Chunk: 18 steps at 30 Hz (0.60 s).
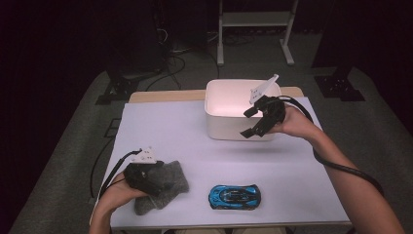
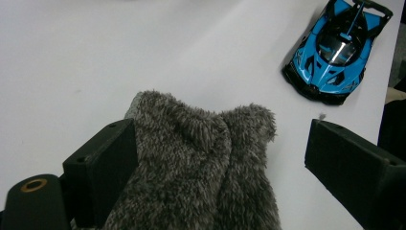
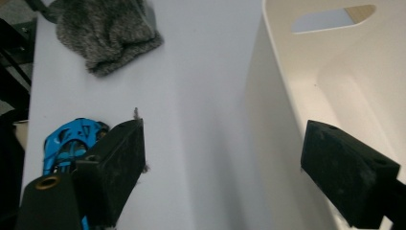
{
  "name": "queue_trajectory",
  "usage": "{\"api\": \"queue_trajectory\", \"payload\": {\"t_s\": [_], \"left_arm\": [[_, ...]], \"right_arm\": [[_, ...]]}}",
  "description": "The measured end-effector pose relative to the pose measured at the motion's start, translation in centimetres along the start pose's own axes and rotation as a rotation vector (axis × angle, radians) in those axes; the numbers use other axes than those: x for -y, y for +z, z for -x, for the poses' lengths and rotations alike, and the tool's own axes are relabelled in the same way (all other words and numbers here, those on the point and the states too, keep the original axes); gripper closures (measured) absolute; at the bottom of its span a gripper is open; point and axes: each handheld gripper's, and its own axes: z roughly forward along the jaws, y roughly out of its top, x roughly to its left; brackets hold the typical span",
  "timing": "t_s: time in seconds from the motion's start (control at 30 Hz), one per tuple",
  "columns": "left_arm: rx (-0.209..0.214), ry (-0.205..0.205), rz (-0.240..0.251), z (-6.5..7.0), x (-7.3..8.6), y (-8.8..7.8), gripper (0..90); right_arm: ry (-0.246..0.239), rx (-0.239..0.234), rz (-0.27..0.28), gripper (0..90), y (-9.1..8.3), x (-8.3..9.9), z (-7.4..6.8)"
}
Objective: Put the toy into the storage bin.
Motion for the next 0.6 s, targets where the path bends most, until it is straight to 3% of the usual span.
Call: {"api": "queue_trajectory", "payload": {"t_s": [0.37,0.5,0.6], "left_arm": [[0.005,0.006,-0.001,0.0,-0.1,0.1,10.4],[0.011,0.012,-0.002,0.1,-0.2,0.2,10.4],[0.015,0.011,-0.002,0.2,-0.3,0.2,10.4]], "right_arm": [[-0.015,0.026,-0.021,31.8,1.7,-1.2,2.5],[-0.03,0.03,-0.043,42.5,2.5,-1.4,3.1],[-0.037,0.013,-0.052,55.4,3.0,-1.4,3.4]]}}
